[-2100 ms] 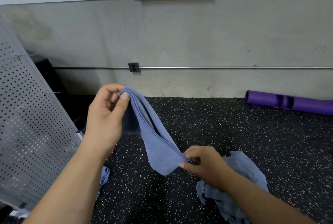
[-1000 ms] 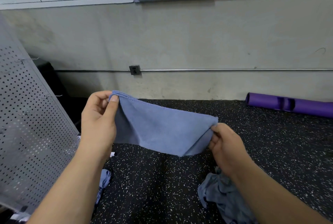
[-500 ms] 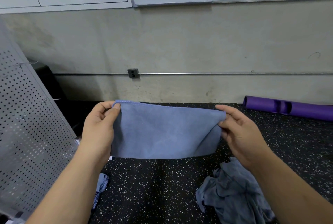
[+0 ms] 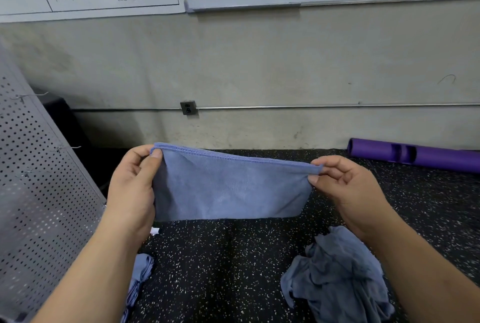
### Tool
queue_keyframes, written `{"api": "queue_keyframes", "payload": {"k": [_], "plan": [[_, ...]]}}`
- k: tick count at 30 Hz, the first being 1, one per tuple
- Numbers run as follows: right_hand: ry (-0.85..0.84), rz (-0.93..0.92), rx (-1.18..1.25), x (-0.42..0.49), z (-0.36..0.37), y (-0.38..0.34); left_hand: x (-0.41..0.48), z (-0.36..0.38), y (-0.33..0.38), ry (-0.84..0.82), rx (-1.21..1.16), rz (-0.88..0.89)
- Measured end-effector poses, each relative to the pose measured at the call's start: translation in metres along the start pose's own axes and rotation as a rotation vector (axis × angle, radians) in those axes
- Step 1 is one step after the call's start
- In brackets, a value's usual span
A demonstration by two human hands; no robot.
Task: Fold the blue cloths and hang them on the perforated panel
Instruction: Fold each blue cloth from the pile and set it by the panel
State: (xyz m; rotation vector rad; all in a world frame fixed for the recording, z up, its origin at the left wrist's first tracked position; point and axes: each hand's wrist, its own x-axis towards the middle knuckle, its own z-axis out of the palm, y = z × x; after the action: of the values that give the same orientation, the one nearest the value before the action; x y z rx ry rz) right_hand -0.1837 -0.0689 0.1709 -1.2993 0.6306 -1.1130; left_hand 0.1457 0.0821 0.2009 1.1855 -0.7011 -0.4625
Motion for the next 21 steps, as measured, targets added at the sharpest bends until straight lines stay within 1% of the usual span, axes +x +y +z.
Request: {"api": "queue_keyframes", "payload": {"k": [4,9,16,21], "plan": [[0.028,-0.061,-0.046,-0.001,-0.0005,-0.0037,0.0005,-0.001,-0.0022,-0.019,0.01,0.027],[0.057,-0.138,-0.164,-0.0038,0.0033,-0.0075,0.0001,0.0023,-0.0056,-0.029,0.001,0.024],[0.041,-0.149,-0.239,-0.0047,0.0034,-0.008,0.0013,0.0016,-0.0052,-0.011,-0.027,0.022],[0.111,-0.169,-0.204,-0.0046,0.006,-0.0057,0.0019,0.0014,-0.0064,0.008,-0.042,0.027]]}}
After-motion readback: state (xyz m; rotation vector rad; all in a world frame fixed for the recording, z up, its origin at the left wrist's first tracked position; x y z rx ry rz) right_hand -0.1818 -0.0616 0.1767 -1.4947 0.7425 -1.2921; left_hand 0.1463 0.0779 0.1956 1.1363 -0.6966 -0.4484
